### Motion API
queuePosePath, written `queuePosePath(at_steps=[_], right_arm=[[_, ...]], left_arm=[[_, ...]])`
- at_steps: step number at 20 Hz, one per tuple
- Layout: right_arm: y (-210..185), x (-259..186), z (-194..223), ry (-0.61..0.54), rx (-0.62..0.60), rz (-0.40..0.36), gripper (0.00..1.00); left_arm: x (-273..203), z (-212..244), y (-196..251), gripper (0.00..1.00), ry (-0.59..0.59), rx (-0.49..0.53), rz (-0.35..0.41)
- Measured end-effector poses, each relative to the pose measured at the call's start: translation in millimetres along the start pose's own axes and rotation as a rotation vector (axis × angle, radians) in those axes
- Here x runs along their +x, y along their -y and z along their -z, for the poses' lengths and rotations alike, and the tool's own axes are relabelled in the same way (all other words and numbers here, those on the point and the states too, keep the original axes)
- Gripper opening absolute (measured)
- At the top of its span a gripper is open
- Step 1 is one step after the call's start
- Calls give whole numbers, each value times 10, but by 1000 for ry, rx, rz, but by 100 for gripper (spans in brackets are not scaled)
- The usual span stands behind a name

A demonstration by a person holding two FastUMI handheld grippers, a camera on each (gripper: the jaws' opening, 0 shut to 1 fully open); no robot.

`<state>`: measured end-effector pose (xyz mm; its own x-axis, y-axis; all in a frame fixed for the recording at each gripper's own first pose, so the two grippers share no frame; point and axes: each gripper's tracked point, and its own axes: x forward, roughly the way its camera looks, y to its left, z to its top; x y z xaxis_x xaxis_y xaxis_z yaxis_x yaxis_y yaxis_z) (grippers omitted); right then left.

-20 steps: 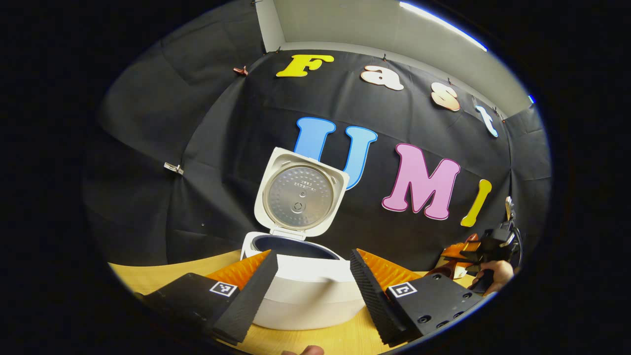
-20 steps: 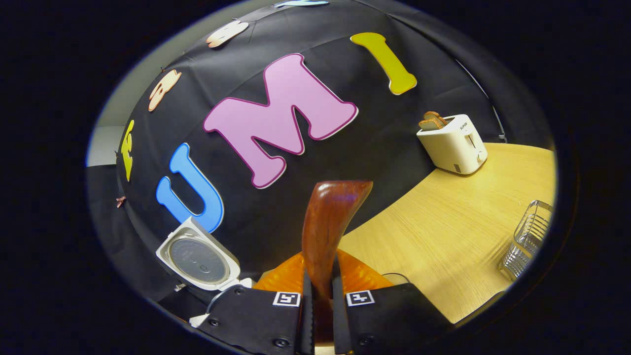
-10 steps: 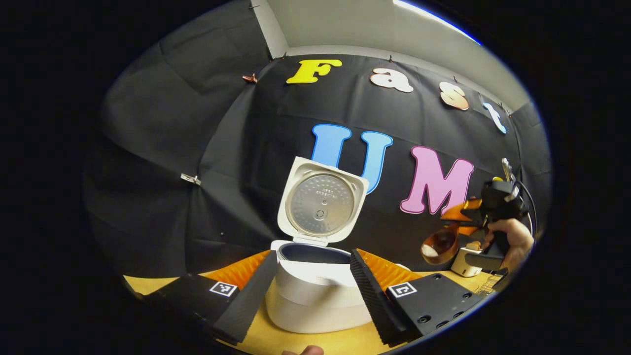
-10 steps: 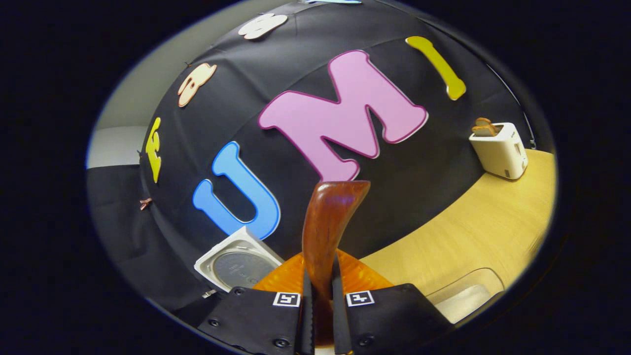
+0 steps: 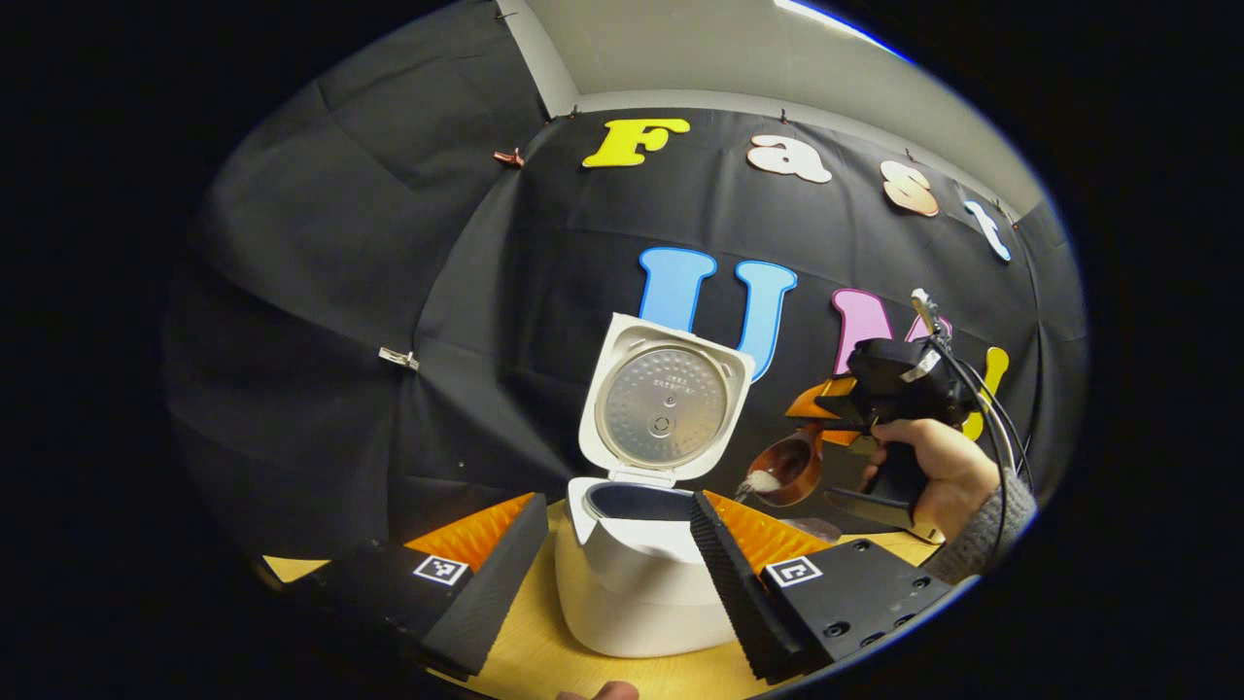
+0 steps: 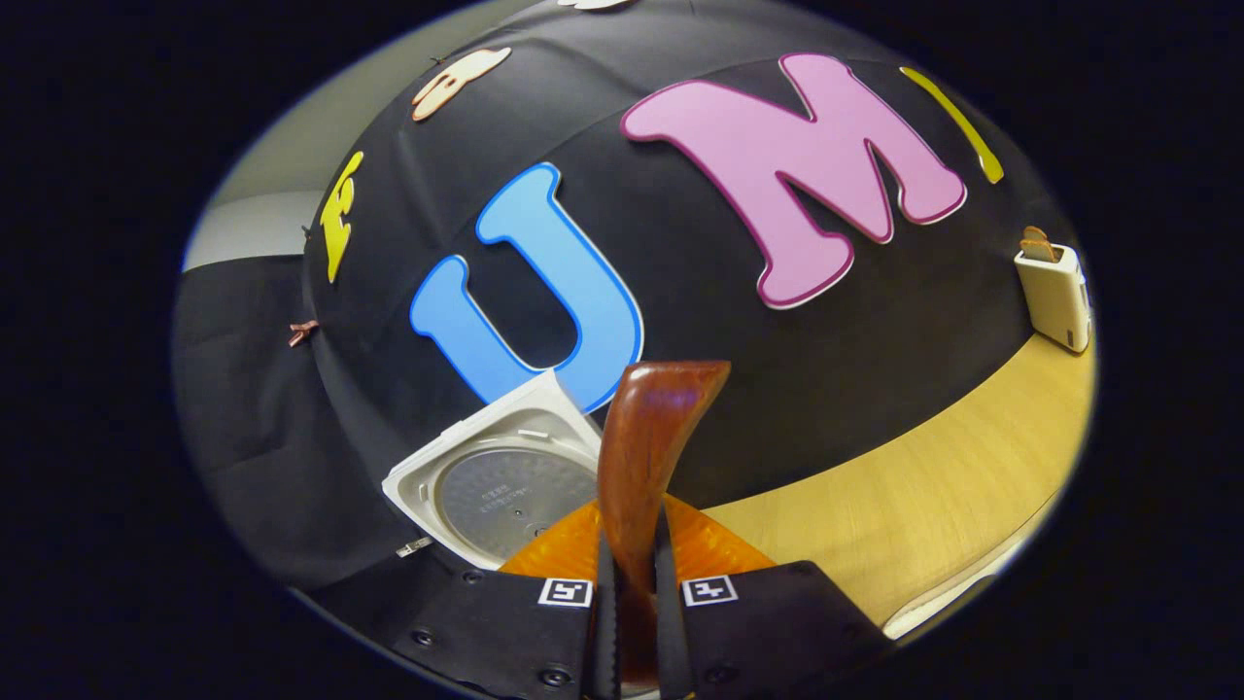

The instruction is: Close the left gripper, press the button to open the rice cooker; take a wooden spoon from the chopstick holder with the right hand, scoop a spoonful of rice and pour it into the rice cooker, then put the wooden spoon back into the chopstick holder.

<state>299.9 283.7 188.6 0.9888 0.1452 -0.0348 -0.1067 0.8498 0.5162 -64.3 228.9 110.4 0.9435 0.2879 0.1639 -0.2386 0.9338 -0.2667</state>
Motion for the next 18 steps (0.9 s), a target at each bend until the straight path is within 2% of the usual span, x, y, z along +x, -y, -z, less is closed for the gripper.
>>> queuePosePath(at_steps=[9, 18], right_arm=[[-246, 285, 262, 2, -196, 8, 18], [-711, 303, 530, -15, -551, -128, 18]], left_arm=[[51, 51, -152, 96, -17, -23, -18], [66, 109, -213, 95, -30, -41, -24]])
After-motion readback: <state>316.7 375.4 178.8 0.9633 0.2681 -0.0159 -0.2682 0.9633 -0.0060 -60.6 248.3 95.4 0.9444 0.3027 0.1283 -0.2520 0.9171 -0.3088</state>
